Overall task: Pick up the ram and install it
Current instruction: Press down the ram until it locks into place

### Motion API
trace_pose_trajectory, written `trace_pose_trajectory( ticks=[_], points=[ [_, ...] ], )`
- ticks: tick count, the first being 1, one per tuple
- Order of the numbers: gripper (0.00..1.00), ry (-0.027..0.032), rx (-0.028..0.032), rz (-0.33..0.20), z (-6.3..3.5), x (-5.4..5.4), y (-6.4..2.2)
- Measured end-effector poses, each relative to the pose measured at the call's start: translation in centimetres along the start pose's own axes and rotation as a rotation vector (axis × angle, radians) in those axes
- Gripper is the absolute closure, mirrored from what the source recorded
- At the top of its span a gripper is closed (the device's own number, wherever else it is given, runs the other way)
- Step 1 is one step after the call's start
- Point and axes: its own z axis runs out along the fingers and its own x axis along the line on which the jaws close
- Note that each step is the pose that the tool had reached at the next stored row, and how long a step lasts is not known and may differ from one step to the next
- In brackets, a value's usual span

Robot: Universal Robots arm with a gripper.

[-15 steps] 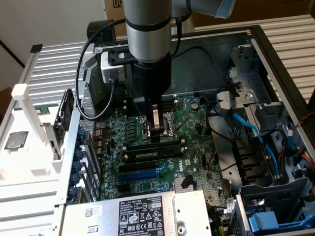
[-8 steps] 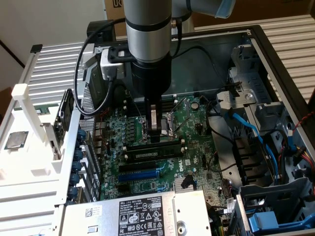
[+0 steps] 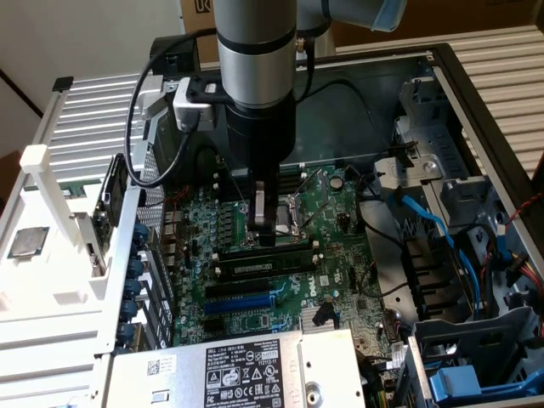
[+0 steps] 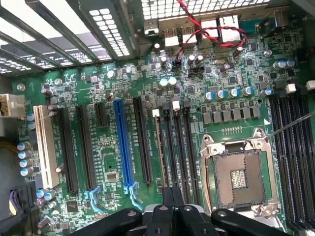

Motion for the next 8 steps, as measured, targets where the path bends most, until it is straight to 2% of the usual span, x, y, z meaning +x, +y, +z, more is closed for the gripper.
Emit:
trace_pose_trajectory(
  ticks=[5, 8],
  points=[
    [0.90, -0.0013, -0.0010, 0.080, 0.00, 0.00, 0.00],
    [0.90, -0.0030, 0.0027, 0.125, 0.00, 0.00, 0.00]
  ],
)
